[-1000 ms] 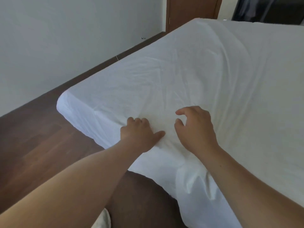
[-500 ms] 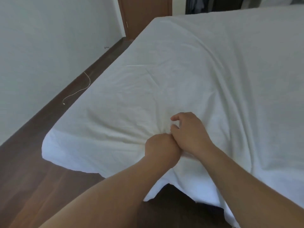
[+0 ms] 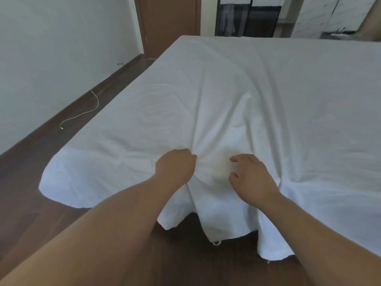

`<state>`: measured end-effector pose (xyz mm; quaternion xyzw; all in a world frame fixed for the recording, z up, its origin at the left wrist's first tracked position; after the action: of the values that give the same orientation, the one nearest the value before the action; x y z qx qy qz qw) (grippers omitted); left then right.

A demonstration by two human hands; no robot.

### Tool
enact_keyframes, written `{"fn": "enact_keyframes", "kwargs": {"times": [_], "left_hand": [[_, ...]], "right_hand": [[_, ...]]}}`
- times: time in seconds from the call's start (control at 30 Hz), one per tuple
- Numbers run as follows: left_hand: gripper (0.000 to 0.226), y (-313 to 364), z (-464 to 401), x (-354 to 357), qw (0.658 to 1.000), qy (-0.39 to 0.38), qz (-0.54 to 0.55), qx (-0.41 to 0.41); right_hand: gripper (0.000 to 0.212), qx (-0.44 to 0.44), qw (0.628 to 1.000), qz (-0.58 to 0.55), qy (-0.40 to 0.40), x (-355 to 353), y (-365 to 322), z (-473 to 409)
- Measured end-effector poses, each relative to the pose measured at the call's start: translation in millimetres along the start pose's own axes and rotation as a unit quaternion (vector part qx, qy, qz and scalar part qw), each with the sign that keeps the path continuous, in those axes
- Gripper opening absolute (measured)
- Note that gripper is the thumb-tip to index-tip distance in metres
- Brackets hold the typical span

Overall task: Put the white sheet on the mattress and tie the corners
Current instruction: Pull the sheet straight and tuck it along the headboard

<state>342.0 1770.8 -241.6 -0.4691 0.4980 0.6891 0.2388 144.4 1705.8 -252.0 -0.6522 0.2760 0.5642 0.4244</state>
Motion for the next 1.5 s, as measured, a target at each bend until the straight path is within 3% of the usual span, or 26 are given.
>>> {"fn": "enact_keyframes", "kwargs": {"times": [0.1,0.2,0.33,0.5,0.73,1.03,1.23,1.37,1.5], "left_hand": [[0.031,-20.3,5.8,-11.4,0.999,0.001,-0.022,-0.036],[0.036,-39.2,-3.5,-19.7,0.997,-0.007,-0.06,-0.045],[0.04,-57.9,-30.2,-22.0,0.994,-0.087,-0.058,-0.026],[0.04,-59.8,-43.2,-24.1,0.982,-0.173,-0.073,0.033],[0.042,-87.3,-42.2,-33.4,0.987,-0.154,-0.03,0.028],[0.04,-90.2,-20.2,-54.6,0.994,-0.084,-0.053,0.037],[0.033,-105.4,-7.1,-69.5,0.999,-0.044,-0.017,0.0],[0.03,-114.1,2.2,-71.0,0.996,-0.035,-0.076,0.01],[0.032,-112.6,-1.1,-69.0,0.99,-0.068,-0.122,0.027]], "right_hand": [[0.046,-0.01,0.997,0.066,-0.038,5.6,-7.5,2.7],[0.045,-0.011,0.995,0.091,0.023,-8.2,-40.0,-11.5],[0.04,-0.073,0.993,0.072,0.055,0.5,-106.5,-47.3],[0.038,-0.049,0.999,0.014,0.016,22.4,-149.7,-91.6],[0.039,-0.037,0.999,-0.018,-0.018,32.1,-161.4,-97.4],[0.047,0.086,0.996,-0.009,0.003,39.3,-116.2,-15.6],[0.055,0.088,0.995,0.003,-0.039,32.3,-112.5,26.6],[0.064,0.131,0.99,0.043,-0.021,28.6,-102.0,38.3],[0.072,0.105,0.985,0.117,-0.071,37.6,-94.4,44.4]]}}
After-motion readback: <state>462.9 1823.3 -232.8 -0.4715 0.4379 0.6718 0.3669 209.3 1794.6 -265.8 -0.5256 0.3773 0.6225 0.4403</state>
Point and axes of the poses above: each hand's wrist, its own z-axis away from the middle knuckle, its own x-axis out of the palm, y = z × x, the point moved 5 cm from there along -z, towards the middle knuckle, and after that the axes turned 15 degrees about z, right-handed, at the moved point
